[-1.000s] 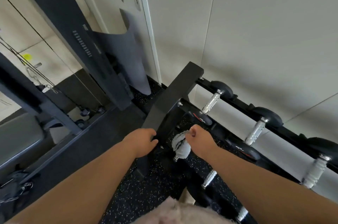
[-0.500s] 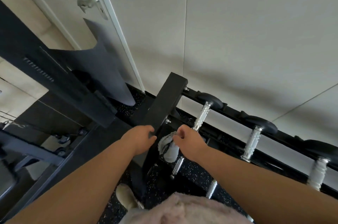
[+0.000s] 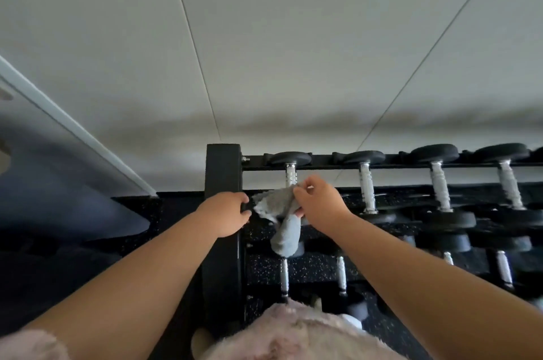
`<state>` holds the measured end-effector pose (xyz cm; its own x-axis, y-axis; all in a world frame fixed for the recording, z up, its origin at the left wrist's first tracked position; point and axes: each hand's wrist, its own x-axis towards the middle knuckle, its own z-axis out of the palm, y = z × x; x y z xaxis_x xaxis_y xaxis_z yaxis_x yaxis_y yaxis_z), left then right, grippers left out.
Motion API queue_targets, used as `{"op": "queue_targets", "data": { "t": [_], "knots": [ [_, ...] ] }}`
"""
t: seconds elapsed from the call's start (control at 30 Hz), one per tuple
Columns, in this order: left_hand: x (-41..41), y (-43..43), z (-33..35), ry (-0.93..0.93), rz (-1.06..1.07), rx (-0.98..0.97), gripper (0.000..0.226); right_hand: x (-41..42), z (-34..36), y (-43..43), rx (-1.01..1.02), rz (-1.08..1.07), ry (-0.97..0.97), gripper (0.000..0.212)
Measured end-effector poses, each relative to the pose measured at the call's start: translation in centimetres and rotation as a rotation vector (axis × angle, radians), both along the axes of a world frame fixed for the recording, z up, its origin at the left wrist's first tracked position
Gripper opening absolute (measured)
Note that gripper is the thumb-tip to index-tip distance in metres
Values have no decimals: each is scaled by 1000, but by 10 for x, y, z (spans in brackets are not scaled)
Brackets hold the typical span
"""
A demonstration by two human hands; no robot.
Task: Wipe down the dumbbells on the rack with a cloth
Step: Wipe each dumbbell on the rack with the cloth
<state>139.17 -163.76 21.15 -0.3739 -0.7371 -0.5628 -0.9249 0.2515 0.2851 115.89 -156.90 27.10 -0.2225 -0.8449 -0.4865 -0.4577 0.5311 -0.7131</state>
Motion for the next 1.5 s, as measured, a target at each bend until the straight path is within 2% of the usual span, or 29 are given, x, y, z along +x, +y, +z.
{"op": "queue_targets", "data": {
  "t": [0.2, 0.3, 0.4, 0.63, 0.7, 0.87, 1.0, 1.1, 1.27, 1.4, 1.5],
  "knots": [
    [-1, -20, 17, 27, -198, -55, 51, -3, 10, -6, -73, -220, 211, 16],
    [-7, -25, 23, 11, -291, -49, 54, -8, 3, 0, -48, -346, 223, 21],
    [-21, -28, 27, -25, -365, -78, 55, -14, -14, 4, -12, -373, 195, 29],
    [-73, -40, 19, -97, -549, -183, 62, -21, -49, 3, 11, -230, 140, 13],
    [-88, -41, 15, -108, -594, -225, 64, -18, -61, 8, -11, -136, 173, 23],
    [-116, -44, 4, -134, -638, -265, 64, -12, -87, 20, 11, 139, 340, 79],
    [-124, -51, -4, -220, -770, -307, 67, -14, -95, 12, 106, 262, 458, 80],
    [-122, -58, -12, -314, -910, -339, 68, -8, -96, 7, 144, 245, 422, 86],
    [-119, -69, -27, -423, -1085, -349, 83, 9, -105, 11, 14, 221, 525, 98],
    [-116, -76, -35, -391, -1136, -349, 85, 11, -107, 24, 0, 138, 451, 92],
    [-114, -81, -44, -395, -1211, -409, 86, 11, -114, 37, -20, 104, 498, 85]
  ]
}}
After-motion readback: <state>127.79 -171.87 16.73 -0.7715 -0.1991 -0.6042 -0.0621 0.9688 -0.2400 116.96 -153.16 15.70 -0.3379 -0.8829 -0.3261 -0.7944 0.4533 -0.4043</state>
